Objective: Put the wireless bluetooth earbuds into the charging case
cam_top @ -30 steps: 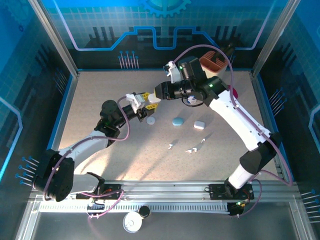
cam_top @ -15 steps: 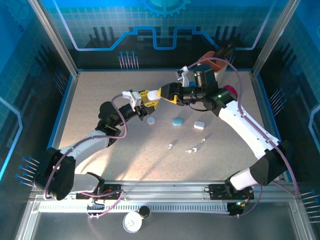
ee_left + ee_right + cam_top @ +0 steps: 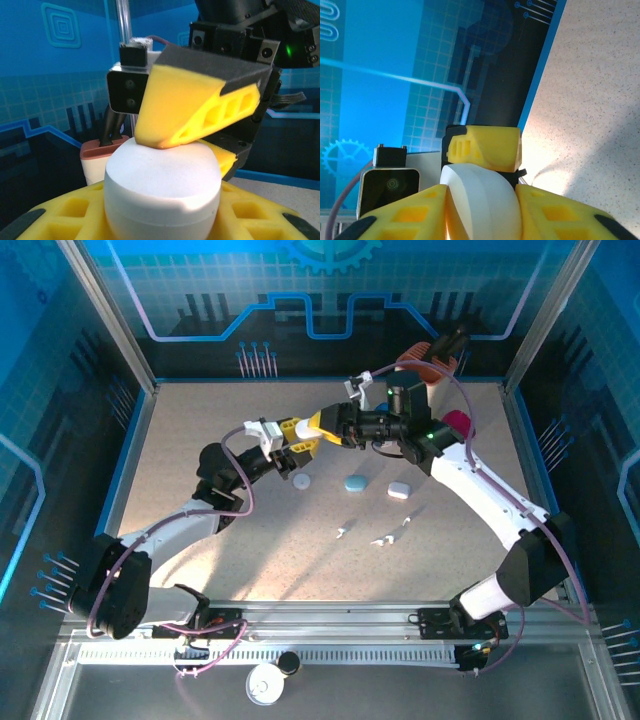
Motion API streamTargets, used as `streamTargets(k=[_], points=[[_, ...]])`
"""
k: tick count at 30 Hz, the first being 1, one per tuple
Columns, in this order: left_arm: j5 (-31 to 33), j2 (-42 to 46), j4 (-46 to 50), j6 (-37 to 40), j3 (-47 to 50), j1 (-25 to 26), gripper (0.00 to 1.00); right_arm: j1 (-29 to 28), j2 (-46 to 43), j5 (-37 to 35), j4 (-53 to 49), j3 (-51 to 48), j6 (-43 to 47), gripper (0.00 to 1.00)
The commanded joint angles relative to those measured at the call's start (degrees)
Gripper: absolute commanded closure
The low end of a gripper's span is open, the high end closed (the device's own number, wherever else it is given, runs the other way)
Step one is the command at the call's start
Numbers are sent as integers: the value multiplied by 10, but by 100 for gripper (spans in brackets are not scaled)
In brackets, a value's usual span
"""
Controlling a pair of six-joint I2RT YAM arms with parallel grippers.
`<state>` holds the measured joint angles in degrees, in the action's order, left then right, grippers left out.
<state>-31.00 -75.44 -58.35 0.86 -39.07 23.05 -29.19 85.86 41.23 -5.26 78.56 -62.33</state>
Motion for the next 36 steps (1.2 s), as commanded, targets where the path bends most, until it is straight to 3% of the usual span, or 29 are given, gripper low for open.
streamTargets(k=[1, 6, 11, 14, 19, 23, 36], points=[[-4, -10, 5, -3, -16, 8, 60, -4, -1, 30, 39, -9, -12, 76], [-6, -5, 32, 17, -11, 7, 38, 16, -24, -16, 38, -39, -5, 87], [-1, 22, 117, 63, 3, 6, 11, 51, -43, -52, 37, -96, 26, 88], [12, 49, 173, 90, 21, 2, 1, 71, -49, -85, 13, -136, 60, 88], [52, 89, 265, 98, 44, -9, 1, 76, -44, -156, -58, -179, 143, 88], [120, 96, 387, 92, 18, -13, 1, 72, -29, -193, -70, -220, 172, 88], [244, -32, 682, 32, -153, -9, 1, 62, 47, -238, -66, -299, 199, 86]])
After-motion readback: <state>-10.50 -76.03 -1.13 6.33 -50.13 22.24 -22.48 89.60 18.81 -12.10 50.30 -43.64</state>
